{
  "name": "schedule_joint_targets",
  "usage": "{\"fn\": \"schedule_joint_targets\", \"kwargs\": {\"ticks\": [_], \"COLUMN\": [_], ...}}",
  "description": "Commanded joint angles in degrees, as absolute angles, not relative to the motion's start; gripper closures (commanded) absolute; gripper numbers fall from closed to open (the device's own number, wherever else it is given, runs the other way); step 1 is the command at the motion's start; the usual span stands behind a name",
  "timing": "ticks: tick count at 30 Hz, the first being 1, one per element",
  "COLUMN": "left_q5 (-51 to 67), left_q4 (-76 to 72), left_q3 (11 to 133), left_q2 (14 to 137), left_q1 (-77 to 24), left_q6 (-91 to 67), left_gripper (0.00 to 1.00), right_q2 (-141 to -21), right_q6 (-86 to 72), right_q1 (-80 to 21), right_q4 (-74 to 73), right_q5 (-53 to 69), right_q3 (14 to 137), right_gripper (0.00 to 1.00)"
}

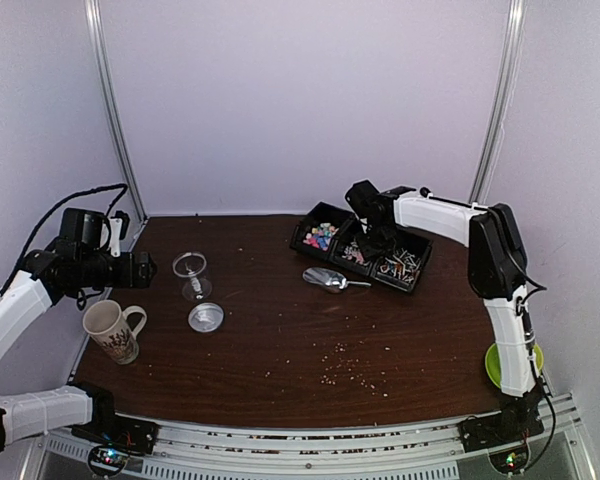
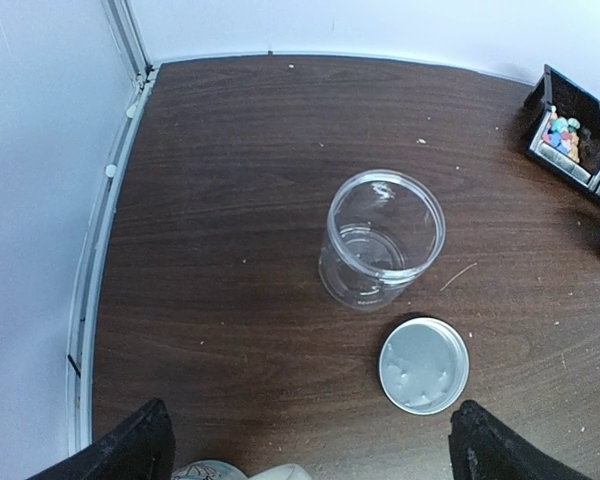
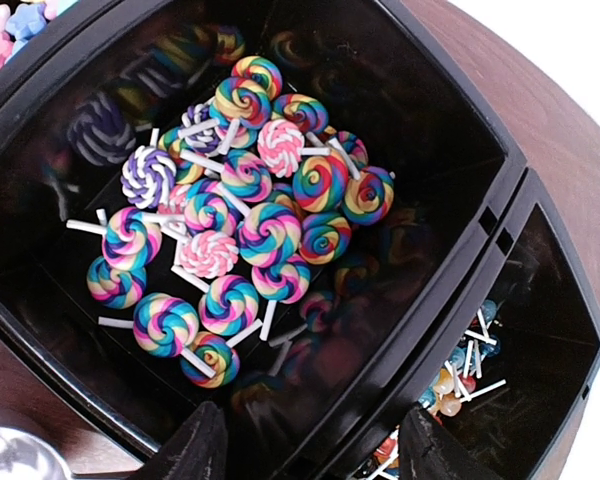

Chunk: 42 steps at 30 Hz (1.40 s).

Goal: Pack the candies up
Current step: Move the plate to the center of the board.

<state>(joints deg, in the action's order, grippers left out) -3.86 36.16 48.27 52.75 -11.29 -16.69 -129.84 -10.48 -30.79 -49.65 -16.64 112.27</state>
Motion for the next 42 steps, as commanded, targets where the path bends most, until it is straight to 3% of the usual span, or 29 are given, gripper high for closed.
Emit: {"fn": "schedule_joint_targets", "kwargs": {"ticks": [1, 31, 35, 42], "left_q5": [-4.2, -1.9, -1.7, -1.7], "left_q4": [34.2, 34.3, 34.3, 34.3], "left_q3": [48.5, 48.9, 48.9, 48.8], "left_q2": [51.6, 53.5, 53.7, 53.5], "left_q1": [-11.1, -11.2, -11.2, -11.1], "left_q6": [-16.7, -16.7, -16.7, -16.7], "left_gripper": [0.02, 0.02, 0.02, 0.02], "right_q2": [-131.4, -132.5, -132.4, -127.4], "right_q6": [-1.9, 21.2, 18.6, 4.5], "right_q1": [-33.6, -46.5, -46.7, -45.9], "right_q4": [-49.6, -39.7, -40.1, -40.7], "right_q5": [-12.0, -16.8, -16.8, -15.5], "right_q3": [114.5, 112.0, 113.3, 112.7], "right_gripper": [0.42, 0.38, 0.36, 0.24]}}
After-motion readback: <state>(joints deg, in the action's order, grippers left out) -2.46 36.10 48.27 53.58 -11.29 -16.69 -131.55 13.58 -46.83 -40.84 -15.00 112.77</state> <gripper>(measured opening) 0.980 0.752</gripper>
